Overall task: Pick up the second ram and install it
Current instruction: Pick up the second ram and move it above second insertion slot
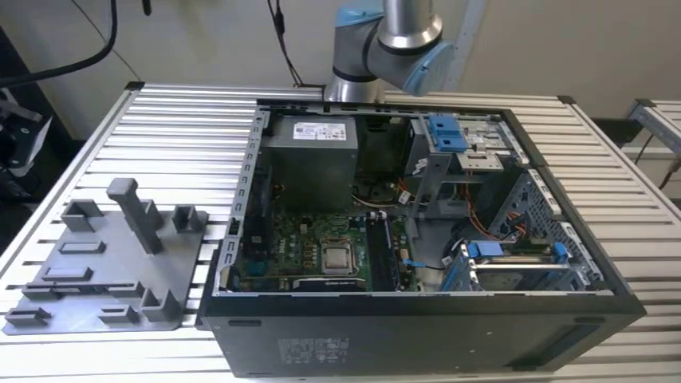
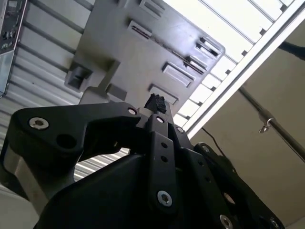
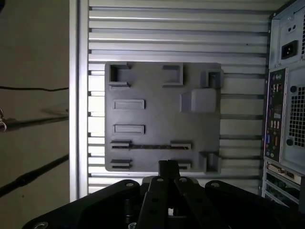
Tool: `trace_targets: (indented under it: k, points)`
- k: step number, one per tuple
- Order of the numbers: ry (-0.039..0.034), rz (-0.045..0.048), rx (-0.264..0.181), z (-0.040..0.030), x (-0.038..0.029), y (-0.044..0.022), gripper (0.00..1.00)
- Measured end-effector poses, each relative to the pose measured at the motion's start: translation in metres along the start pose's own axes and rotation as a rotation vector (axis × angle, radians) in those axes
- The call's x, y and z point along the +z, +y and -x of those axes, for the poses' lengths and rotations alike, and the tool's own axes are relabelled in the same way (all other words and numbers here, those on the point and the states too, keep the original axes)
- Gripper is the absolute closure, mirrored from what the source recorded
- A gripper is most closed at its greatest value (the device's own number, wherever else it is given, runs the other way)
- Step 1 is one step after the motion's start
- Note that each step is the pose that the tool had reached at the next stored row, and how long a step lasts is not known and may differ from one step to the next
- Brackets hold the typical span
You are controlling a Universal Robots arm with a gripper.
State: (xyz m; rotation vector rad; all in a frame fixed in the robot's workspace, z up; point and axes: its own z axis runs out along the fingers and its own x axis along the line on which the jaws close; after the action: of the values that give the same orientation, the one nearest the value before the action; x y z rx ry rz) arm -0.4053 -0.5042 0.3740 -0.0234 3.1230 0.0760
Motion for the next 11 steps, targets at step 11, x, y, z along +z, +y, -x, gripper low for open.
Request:
trace_targets:
  k: [11]
  points:
    - [0.0026,-0.0042,-0.050,0.0001,0.0000,0.0011,0.89]
